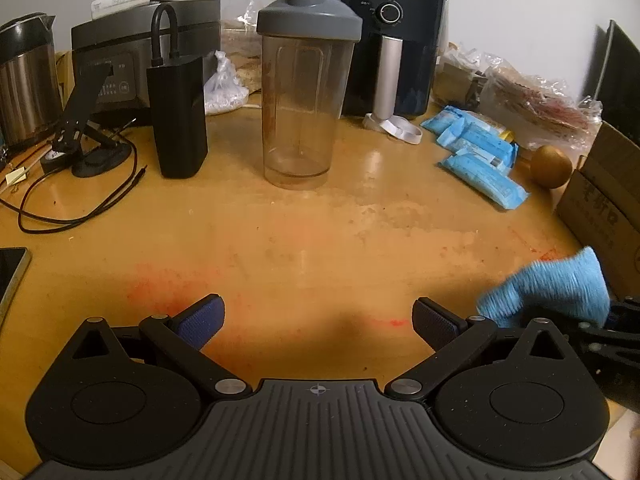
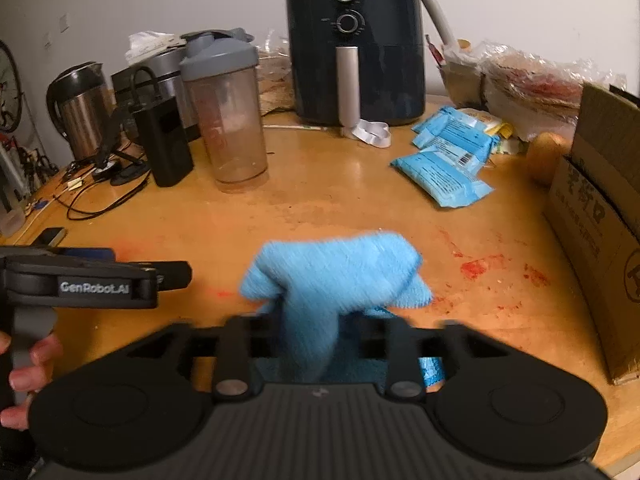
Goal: Clean container
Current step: 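Open the left tool and pull it back from the bottle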
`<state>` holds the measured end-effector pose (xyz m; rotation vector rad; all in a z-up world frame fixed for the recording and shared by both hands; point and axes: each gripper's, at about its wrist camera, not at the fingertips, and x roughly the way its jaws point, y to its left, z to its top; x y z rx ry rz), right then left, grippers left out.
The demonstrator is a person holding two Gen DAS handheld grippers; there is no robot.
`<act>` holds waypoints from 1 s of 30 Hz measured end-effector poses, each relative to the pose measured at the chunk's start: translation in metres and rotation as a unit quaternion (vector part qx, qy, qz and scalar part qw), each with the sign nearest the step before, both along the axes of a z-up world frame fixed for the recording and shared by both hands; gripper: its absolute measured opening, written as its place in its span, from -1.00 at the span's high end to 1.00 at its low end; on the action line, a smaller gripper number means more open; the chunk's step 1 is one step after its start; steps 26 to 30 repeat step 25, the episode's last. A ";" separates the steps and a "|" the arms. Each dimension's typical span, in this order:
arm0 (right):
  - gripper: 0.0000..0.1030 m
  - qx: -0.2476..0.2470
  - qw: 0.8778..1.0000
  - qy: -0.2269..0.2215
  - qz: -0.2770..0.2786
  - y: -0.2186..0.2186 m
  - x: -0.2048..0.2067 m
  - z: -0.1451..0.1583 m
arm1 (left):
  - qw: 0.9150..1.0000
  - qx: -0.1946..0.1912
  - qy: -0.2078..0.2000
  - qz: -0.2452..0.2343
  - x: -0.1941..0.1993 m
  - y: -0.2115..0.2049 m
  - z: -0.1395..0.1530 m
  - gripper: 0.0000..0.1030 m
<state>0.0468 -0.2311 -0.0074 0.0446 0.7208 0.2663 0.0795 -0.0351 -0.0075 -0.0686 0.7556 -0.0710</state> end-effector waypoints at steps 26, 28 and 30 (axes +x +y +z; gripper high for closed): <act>-1.00 0.006 1.000 -0.025 0.004 -0.013 -0.017 0.002 | 1.000 -0.013 -0.006 -0.004 -0.002 0.011 -0.004 -1.00; -1.00 0.006 1.000 -0.025 0.004 -0.013 -0.017 0.002 | 1.000 -0.013 -0.006 -0.004 -0.002 0.011 -0.004 -1.00; -1.00 0.006 1.000 -0.025 0.004 -0.013 -0.017 0.002 | 1.000 -0.013 -0.006 -0.004 -0.002 0.011 -0.004 -1.00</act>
